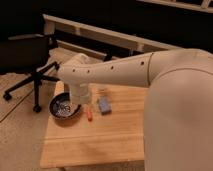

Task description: Place the ceramic cup in the ceramic bowl

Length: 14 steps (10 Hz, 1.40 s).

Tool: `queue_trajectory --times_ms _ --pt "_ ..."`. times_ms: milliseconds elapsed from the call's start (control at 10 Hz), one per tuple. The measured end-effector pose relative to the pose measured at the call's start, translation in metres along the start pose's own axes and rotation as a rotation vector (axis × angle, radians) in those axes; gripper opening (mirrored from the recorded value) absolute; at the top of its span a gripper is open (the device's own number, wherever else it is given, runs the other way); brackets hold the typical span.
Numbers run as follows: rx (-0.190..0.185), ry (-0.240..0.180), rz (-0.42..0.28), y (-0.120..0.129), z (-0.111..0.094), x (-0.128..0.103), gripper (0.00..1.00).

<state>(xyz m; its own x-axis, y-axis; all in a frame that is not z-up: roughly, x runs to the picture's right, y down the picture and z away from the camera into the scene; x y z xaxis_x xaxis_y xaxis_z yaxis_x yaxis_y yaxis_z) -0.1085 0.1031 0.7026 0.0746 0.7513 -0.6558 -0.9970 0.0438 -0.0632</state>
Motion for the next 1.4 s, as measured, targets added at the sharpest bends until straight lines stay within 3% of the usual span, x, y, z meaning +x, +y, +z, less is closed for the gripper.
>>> queue_trajectory --times_ms 300,400,500,800,1100,1400 --pt "0.004 -0.006 -0.004 0.000 -0.001 -0.001 0.65" --pt "0.020 -0.026 -0.012 -0.002 -0.003 -0.008 0.65" --pt "0.053 -0.088 -0.024 -0.008 -0.011 -0.033 0.65" --pt "0.113 -0.207 -0.078 -0.022 -0.035 -0.081 0.65" --pt "0.101 -0.297 -0.185 -0.015 -0.056 -0.111 0.65" --pt "0.099 -0.304 -0.196 -0.015 -0.057 -0.113 0.65"
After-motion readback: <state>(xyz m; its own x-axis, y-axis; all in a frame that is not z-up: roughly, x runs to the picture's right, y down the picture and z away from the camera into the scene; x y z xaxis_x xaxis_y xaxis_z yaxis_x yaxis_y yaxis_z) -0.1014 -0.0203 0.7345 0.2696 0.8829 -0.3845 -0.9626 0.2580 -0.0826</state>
